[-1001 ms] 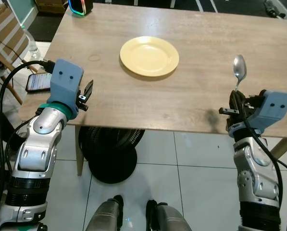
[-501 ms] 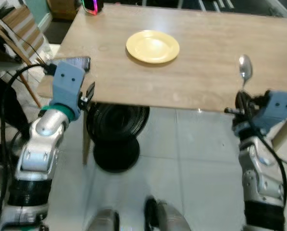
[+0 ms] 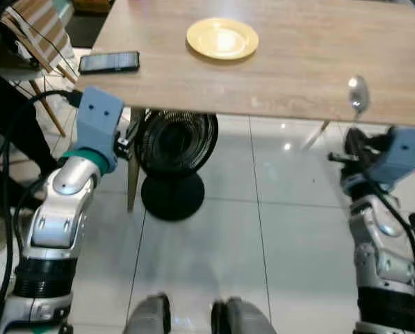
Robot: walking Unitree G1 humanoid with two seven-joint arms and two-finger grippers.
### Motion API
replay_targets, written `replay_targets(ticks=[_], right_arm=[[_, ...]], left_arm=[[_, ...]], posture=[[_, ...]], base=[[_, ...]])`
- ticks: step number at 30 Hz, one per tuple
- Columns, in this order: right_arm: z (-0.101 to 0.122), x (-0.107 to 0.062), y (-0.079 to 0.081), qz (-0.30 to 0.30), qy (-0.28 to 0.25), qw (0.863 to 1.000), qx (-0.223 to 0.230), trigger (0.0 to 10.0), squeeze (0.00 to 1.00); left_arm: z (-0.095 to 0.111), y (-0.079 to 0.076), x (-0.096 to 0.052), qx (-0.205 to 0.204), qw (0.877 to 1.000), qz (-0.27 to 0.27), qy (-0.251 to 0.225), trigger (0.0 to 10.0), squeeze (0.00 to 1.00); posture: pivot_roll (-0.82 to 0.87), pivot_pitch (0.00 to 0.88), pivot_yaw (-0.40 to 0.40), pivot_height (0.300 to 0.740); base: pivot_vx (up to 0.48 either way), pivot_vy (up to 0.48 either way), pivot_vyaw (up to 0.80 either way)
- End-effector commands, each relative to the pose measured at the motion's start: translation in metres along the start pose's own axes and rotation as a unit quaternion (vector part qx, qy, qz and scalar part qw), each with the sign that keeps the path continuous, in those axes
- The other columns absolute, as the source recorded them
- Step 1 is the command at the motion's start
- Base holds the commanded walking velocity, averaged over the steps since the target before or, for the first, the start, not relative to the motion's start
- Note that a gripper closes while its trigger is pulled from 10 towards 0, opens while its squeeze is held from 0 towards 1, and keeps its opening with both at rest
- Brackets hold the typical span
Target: Setting the table
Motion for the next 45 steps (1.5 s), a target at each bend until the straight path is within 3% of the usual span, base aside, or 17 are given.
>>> replay_targets(ticks=[1,45], right_arm=[[-0.0037,-0.0014,-0.0015,-0.003,0.005,1.000,-0.001,10.0,0.00],[-0.0050,-0.0012,-0.0029,-0.001,0.005,1.000,-0.009,10.0,0.00]], left_arm=[[-0.0063,-0.0040,-0.0015,-0.004,1.000,-0.006,0.010,10.0,0.00],[-0.0048,-0.0073,0.0010,-0.004,1.000,-0.012,0.003,10.0,0.00]], posture=[[0.06,0.034,0.014,0.740],[0.06,0.018,0.021,0.740]], base=[[-0.334,0.000,0.00],[-0.336,0.000,0.00]])
Point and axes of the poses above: a point about 5 cm out from each wrist's last joint towards the gripper, its own x axis pointing out of the wrist towards the gripper, its own z axis along the axis of the wrist's last joint, y = z × x, the point moved 1 cm from there along x, pointing out of the wrist towards the gripper, and after that the axes turned 13 degrees about x, right-handed, at the moved point
